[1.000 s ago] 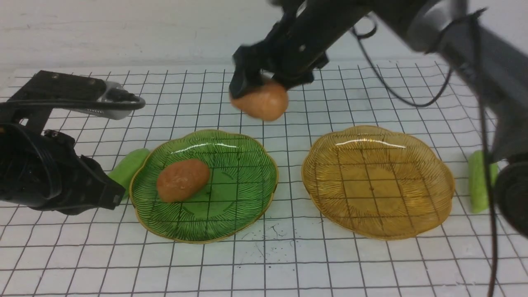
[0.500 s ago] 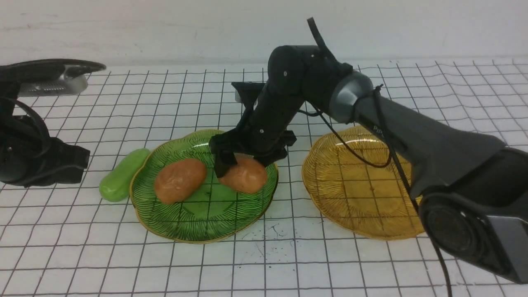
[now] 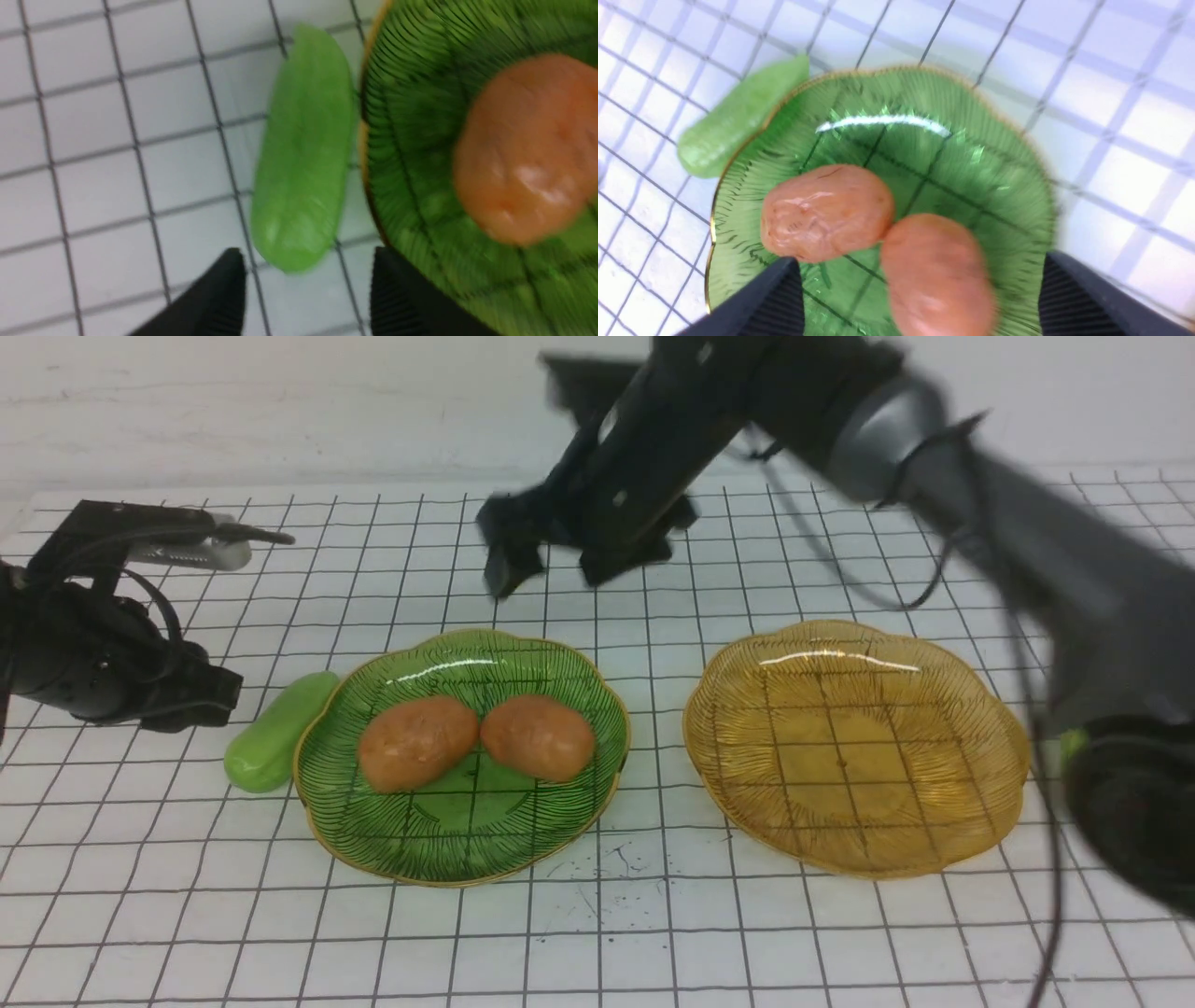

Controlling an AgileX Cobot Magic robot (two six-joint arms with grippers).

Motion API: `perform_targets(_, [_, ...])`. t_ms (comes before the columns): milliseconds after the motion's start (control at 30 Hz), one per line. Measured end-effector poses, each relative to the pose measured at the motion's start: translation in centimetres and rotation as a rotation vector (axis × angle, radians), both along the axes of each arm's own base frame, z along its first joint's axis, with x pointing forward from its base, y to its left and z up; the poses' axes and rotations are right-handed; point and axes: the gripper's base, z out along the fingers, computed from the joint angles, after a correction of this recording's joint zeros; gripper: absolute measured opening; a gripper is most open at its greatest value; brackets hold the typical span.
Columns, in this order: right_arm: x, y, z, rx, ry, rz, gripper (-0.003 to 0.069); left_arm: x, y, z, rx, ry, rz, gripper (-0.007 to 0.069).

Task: Put different types of vegetables on the plate.
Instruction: 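Move the green vegetable from the table onto the right plate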

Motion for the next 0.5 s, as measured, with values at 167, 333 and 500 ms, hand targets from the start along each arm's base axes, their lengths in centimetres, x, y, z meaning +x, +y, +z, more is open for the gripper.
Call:
perform_targets(167, [-2.6,-4.8,5.2,-0.040,-0.093,-0.071,0.0565,1.5,0.3,-3.0,-0.015,0.027,0.034,0.0484])
perform_targets(333, [-5.1,-7.9,8.6,-0.068,-0.166,-0.119,0.0561,1.9,0.3,-4.8,-0.025,0.076,0.034,0.0500])
perform_targets(500, [-7.8,-11.2,12.5,-0.092,-0.280,-0.181,0.0561,2.3,0.4,-5.9,-0.029,0.092,0.042,0.0500])
